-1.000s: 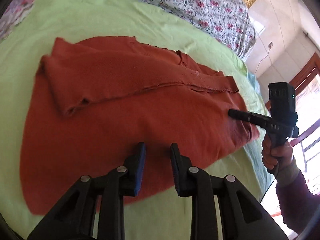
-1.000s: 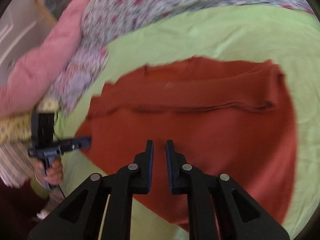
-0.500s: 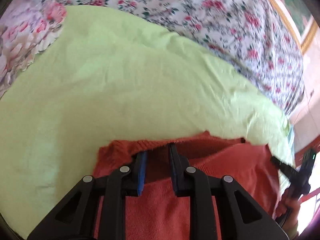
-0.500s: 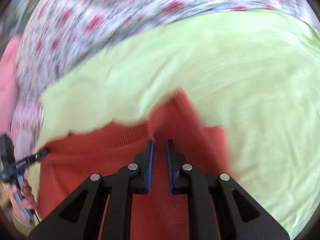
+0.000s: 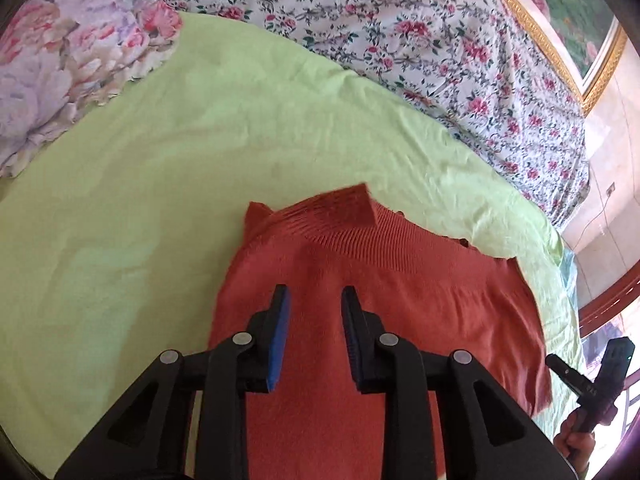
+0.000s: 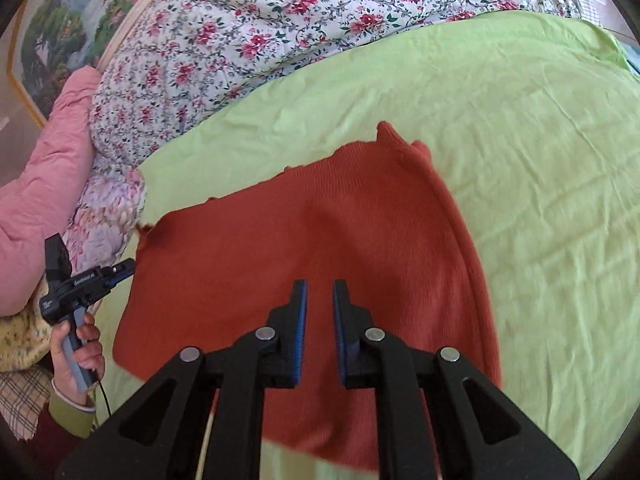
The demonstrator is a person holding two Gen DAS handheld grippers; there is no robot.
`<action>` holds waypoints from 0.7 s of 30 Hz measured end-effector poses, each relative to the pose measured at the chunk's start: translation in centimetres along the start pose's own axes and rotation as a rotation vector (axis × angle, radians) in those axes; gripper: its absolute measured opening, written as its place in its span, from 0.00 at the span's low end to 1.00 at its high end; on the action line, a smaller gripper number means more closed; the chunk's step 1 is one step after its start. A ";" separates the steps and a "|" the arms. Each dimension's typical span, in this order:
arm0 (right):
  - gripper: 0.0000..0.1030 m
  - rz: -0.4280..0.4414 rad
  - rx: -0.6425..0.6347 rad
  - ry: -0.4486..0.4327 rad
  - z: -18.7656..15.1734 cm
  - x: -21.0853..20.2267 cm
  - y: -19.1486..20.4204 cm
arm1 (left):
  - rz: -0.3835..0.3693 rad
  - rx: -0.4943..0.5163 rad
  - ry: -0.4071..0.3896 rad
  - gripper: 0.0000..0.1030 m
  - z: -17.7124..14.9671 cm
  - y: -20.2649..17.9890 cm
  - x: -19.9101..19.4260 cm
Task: Fold small clothes
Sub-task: 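Fold the hem toward the collar with both grippers and release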
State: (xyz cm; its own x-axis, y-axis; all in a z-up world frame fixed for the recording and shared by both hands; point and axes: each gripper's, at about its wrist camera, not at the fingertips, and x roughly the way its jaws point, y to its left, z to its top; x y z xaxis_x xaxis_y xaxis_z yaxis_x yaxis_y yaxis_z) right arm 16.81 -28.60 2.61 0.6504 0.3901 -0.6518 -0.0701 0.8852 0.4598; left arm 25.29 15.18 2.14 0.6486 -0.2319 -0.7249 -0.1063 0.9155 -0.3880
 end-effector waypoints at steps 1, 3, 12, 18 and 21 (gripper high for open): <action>0.14 -0.001 -0.002 -0.005 -0.6 -0.6 0.1 | -0.007 0.003 0.000 0.26 -0.5 0.0 -0.7; 0.15 -0.009 -0.004 -0.020 -1.7 -1.9 0.1 | -0.029 0.028 0.015 0.28 -2.4 -0.6 -2.0; 0.36 -0.003 0.078 -0.046 -6.2 -4.6 -0.8 | -0.182 0.036 0.147 0.32 -13.1 -3.7 -3.9; 0.36 0.016 0.125 -0.061 -8.0 -5.9 -0.9 | -0.209 -0.042 0.186 0.33 -16.7 -2.5 -4.6; 0.36 0.022 0.131 -0.061 -8.7 -6.2 -0.8 | -0.215 -0.076 0.189 0.41 -17.4 -1.8 -4.9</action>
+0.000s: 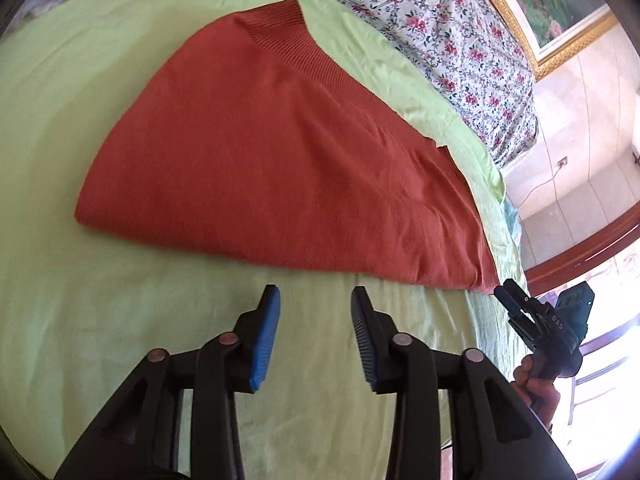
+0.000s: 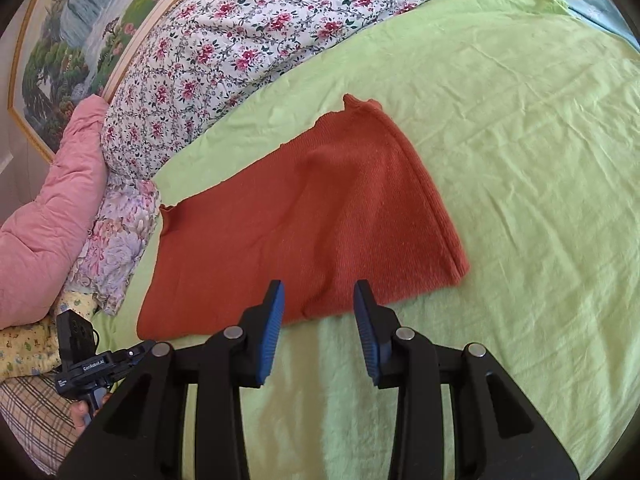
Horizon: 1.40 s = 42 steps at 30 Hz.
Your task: Fold small clothes
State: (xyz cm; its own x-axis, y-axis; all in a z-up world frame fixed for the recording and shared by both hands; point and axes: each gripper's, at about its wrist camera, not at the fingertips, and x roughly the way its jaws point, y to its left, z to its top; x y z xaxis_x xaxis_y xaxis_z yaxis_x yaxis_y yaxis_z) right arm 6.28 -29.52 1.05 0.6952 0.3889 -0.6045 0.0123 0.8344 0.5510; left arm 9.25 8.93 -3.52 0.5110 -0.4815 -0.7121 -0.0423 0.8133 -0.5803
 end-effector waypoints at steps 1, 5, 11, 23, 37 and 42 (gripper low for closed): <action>0.36 0.001 -0.001 0.003 -0.1 0.0 0.1 | -0.007 -0.015 -0.001 0.44 0.0 0.2 0.0; 0.36 0.012 0.006 0.001 -0.2 0.2 0.4 | -0.020 -0.075 -0.006 0.51 0.1 1.0 0.0; 0.36 0.020 0.001 0.004 -0.3 0.4 1.1 | -0.030 -0.164 -0.036 0.61 0.3 2.3 -0.1; 0.37 0.041 -0.010 0.001 -0.4 0.1 1.6 | -0.032 -0.261 -0.130 0.63 0.9 3.6 0.4; 0.37 0.051 0.030 0.028 -0.2 1.0 0.6 | 0.065 -0.275 -0.310 0.14 4.7 4.7 1.2; 0.37 0.076 0.027 0.021 1.3 1.1 0.5 | 0.082 -0.132 -0.345 0.09 5.4 1.9 -0.3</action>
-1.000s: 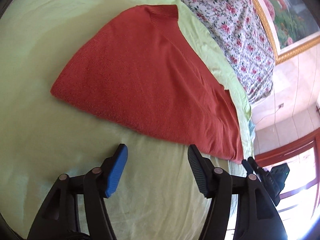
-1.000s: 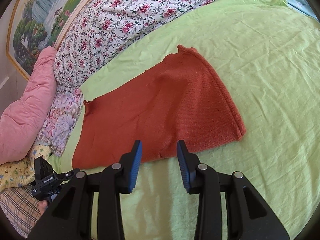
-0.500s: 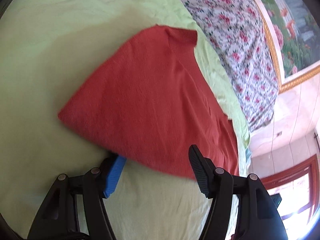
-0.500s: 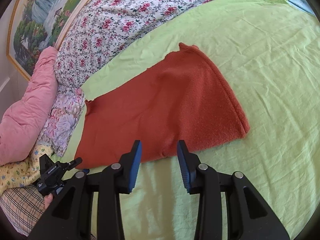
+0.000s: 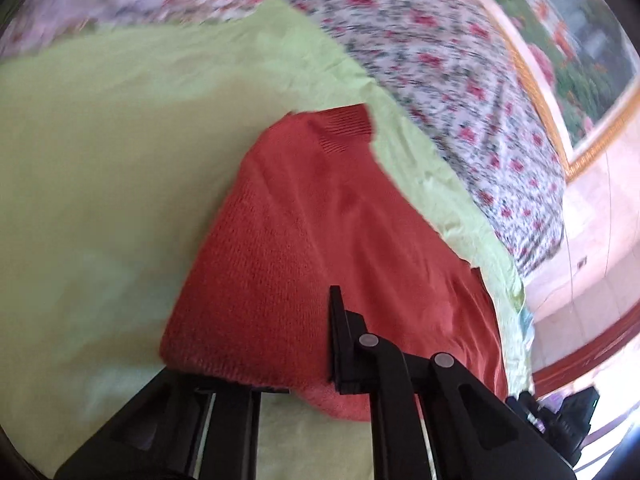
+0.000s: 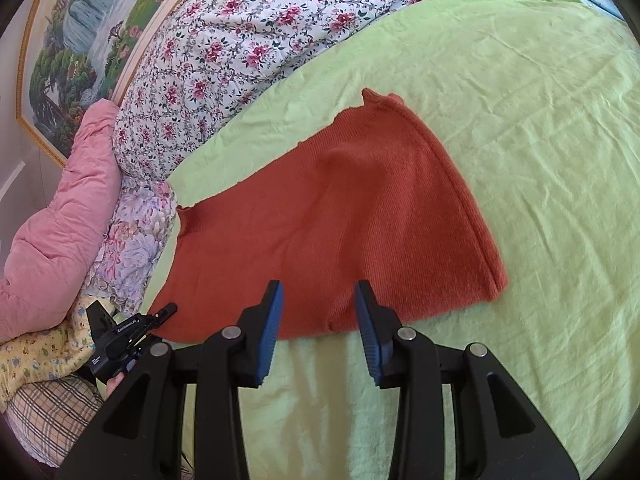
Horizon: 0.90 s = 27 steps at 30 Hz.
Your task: Fold small clothes
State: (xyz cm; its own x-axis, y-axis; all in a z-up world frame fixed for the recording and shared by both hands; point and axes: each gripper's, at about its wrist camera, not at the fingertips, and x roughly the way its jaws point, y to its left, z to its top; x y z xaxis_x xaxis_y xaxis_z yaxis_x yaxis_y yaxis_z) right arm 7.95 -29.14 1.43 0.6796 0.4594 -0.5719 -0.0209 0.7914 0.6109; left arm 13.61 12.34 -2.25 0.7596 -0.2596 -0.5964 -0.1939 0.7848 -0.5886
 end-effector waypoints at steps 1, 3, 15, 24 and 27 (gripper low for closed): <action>0.37 0.011 0.001 -0.002 0.4 0.0 -0.1 | -0.013 0.043 -0.009 0.09 0.2 -1.3 -0.3; 0.37 0.027 0.006 0.002 1.5 0.3 -0.6 | -0.057 0.156 -0.015 0.09 0.3 -5.2 -0.6; 0.67 0.195 0.058 0.165 9.2 4.9 -1.8 | -0.200 0.535 0.198 0.09 -7.7 -19.7 8.5; 0.71 0.236 0.029 0.362 11.0 13.6 0.7 | -0.176 0.553 0.224 0.09 -9.3 -19.3 9.2; 0.70 0.227 -0.033 0.391 11.4 16.1 2.7 | -0.163 0.590 0.205 0.09 -9.6 -20.1 8.5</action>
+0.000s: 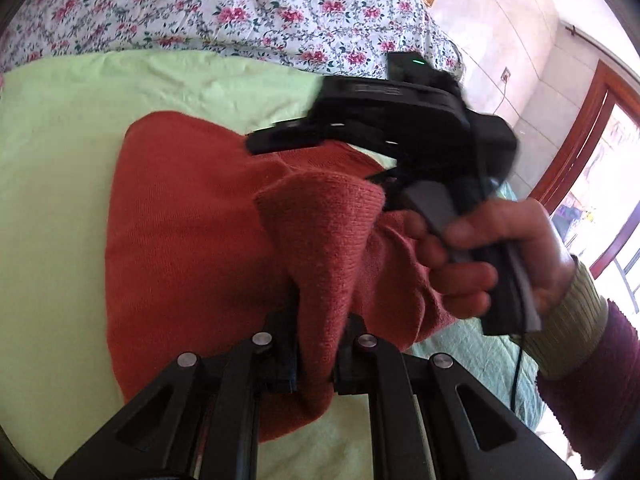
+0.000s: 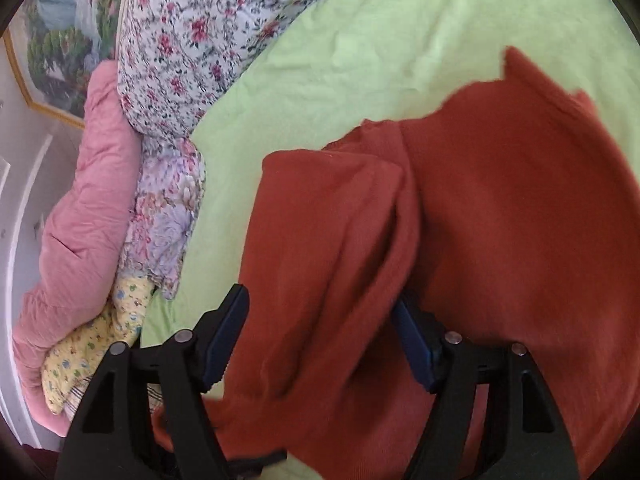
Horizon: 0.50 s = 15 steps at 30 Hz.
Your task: Fold small clothes
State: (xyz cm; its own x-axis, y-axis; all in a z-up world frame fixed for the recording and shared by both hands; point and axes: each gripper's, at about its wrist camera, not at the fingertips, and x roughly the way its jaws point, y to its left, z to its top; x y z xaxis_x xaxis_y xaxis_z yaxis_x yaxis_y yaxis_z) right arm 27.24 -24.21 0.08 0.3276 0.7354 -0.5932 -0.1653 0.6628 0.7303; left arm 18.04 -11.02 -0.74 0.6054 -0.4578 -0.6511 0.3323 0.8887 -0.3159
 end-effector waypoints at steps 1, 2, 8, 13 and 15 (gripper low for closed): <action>0.64 -0.004 -0.011 0.013 0.2 0.6 0.2 | 0.001 0.007 -0.002 0.09 -0.4 0.0 -0.6; 0.43 -0.017 -0.029 0.031 0.5 1.5 0.6 | 0.007 0.013 -0.003 0.09 -0.2 -0.3 -0.6; 0.14 -0.019 -0.160 -0.076 1.6 -3.0 2.9 | -0.088 0.044 -0.055 0.09 2.2 -3.3 -1.5; 0.14 -0.112 -0.159 -0.141 2.1 -7.6 -0.1 | -0.169 0.050 -0.007 0.10 2.0 -6.7 2.7; 0.14 -0.155 -0.109 -0.132 2.0 -7.8 -2.6 | -0.182 0.046 0.038 0.10 1.5 -7.6 4.7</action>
State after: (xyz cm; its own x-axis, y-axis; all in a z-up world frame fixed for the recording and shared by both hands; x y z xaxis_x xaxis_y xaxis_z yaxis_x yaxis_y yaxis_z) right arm 27.00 -31.99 3.51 0.4743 0.6033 -0.6411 -0.2008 0.7832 0.5885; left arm 19.44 -20.02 -0.38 0.5048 -0.6086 -0.6123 0.4667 0.7890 -0.3995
